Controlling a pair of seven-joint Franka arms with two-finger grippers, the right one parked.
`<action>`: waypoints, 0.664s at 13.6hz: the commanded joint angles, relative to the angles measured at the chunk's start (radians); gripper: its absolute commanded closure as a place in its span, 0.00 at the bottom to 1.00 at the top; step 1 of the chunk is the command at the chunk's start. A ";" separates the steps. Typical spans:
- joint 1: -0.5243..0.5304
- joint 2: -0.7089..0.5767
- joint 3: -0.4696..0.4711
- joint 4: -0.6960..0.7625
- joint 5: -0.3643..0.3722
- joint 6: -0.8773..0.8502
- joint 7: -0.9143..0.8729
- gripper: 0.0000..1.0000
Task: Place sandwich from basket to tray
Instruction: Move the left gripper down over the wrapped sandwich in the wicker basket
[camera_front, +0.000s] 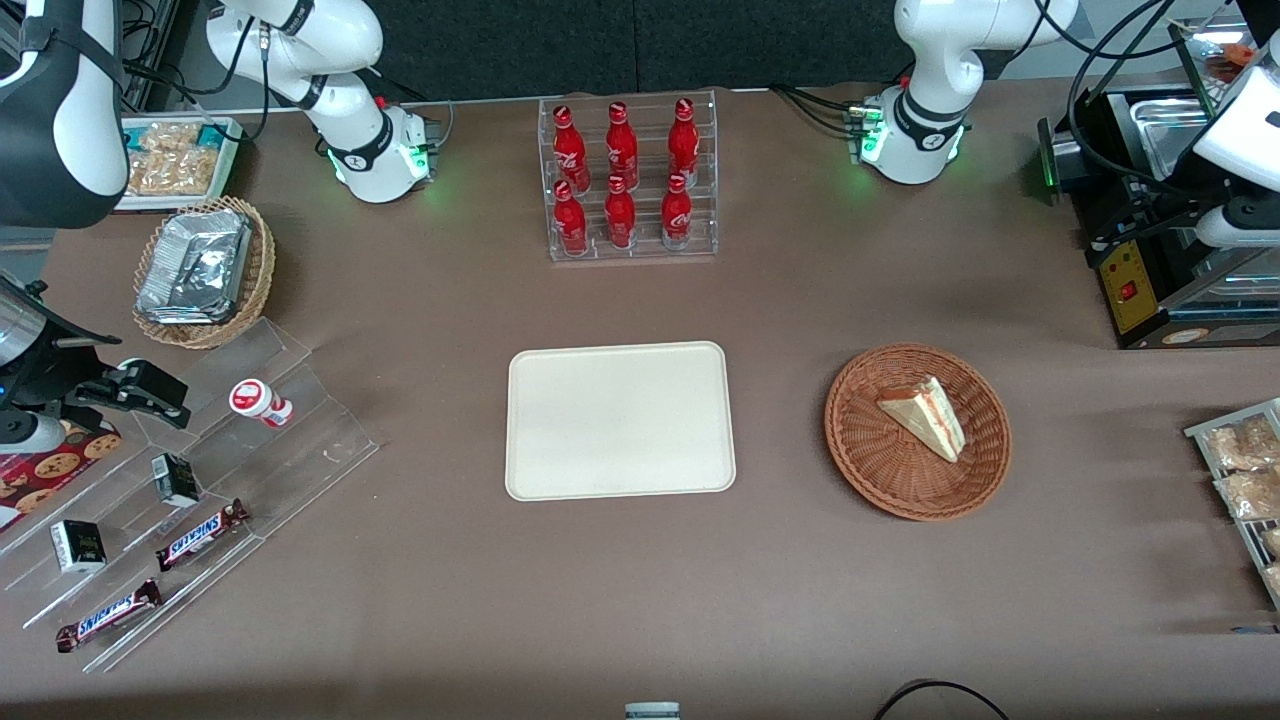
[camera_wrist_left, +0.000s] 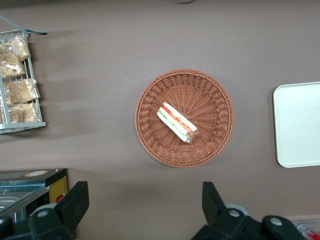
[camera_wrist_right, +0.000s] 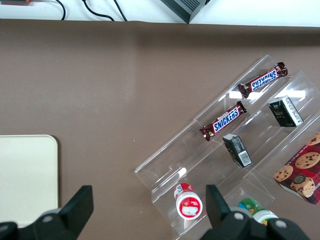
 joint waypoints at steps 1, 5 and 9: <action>0.000 0.010 0.003 0.023 -0.006 -0.037 -0.003 0.00; -0.001 0.043 0.001 -0.011 -0.009 -0.064 -0.132 0.00; -0.012 0.209 -0.002 -0.045 -0.011 -0.020 -0.715 0.00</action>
